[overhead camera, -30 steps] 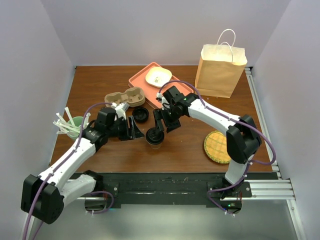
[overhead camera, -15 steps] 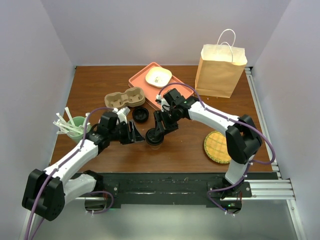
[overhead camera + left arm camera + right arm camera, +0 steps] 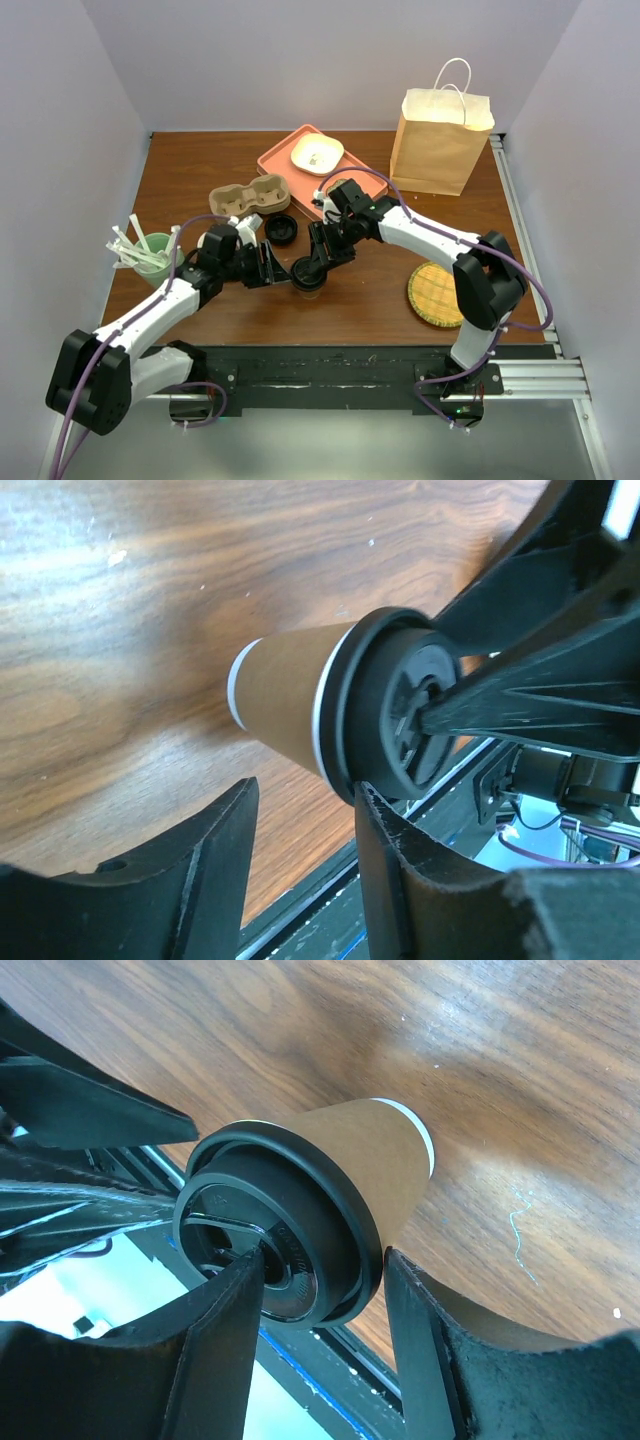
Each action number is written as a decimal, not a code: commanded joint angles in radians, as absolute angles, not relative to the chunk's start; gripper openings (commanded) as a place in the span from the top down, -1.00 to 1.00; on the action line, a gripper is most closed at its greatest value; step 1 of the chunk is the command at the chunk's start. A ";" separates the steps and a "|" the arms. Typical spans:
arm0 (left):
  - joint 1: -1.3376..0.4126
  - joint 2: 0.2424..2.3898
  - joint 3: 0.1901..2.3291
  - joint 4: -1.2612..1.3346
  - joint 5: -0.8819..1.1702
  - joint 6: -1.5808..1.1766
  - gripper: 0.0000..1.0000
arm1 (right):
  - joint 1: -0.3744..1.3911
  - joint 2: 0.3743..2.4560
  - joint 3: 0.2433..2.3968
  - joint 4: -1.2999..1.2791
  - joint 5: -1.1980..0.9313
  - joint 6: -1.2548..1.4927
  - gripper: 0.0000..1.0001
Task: Pack the takeout coffee
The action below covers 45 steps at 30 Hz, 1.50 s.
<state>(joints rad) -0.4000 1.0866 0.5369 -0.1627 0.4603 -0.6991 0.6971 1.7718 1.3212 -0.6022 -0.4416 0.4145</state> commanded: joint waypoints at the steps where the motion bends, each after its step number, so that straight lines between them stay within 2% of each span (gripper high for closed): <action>1: -0.408 1.103 0.531 -0.112 0.442 -0.698 0.09 | 0.698 1.766 1.284 -0.620 -0.385 0.406 -0.04; 7: -0.414 1.111 0.523 -0.136 0.396 -0.684 0.19 | 0.699 1.763 1.256 -0.600 -0.382 0.416 -0.01; 13: -0.416 1.144 0.538 -0.279 0.262 -0.649 0.37 | 0.698 1.763 1.203 -0.571 -0.362 0.419 0.05; 23: -0.452 1.239 0.548 -0.389 0.117 -0.669 0.45 | 0.687 1.767 1.082 -0.499 -0.328 0.425 0.14; 31: -0.465 1.232 0.572 -0.426 0.078 -0.689 0.45 | 0.684 1.759 1.054 -0.479 -0.305 0.416 0.20; 33: -0.465 1.210 0.616 -0.452 0.090 -0.684 0.42 | 0.686 1.753 1.068 -0.486 -0.328 0.408 0.19; 37: -0.463 1.154 0.742 -0.465 0.162 -0.652 0.15 | 0.684 1.732 1.124 -0.521 -0.359 0.385 0.17; 40: -0.463 1.161 0.857 -0.525 0.175 -0.618 0.02 | 0.684 1.746 1.181 -0.564 -0.383 0.351 0.17; 45: -0.463 1.178 0.937 -0.506 0.239 -0.574 -0.06 | 0.686 1.761 1.230 -0.604 -0.403 0.325 0.15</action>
